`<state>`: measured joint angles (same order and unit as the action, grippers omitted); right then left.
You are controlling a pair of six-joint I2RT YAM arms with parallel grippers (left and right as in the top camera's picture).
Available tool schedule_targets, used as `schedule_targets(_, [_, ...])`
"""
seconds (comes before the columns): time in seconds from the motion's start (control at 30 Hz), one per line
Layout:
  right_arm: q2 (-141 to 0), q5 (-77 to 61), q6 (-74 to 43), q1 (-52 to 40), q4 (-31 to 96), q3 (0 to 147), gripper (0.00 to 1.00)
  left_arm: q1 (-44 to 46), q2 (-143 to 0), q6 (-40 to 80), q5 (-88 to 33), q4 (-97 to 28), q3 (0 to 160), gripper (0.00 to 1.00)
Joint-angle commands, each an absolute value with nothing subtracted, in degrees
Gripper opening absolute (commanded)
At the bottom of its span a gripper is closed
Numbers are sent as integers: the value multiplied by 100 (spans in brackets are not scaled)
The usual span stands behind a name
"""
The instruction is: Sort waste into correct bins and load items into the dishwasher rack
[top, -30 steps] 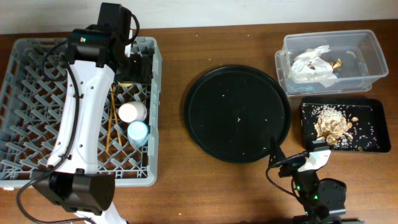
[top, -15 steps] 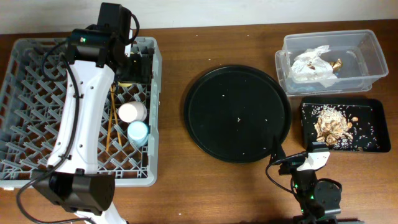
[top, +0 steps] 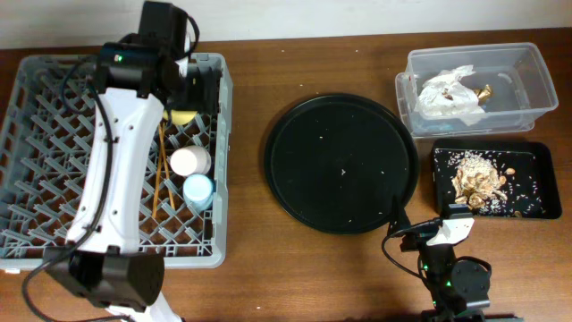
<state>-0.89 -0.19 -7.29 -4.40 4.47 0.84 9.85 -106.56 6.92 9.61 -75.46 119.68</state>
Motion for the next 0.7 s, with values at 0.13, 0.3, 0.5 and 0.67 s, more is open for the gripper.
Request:
schedule_targets(0.13, [-19, 54, -687, -491, 454, 32, 98, 908, -6796, 587, 462, -3070, 7500, 99])
schedule_targets(0.3, [-19, 54, -690, -491, 454, 32, 98, 506, -4143, 543, 362, -727, 3728, 99])
schedule_targets(0.5, [-19, 54, -687, -491, 454, 32, 98, 357, -1221, -554, 360, -19, 755, 99])
schedule_targets(0.67, [-19, 51, -687, -491, 454, 32, 98, 357, -364, -1116, 338, -165, 47, 99])
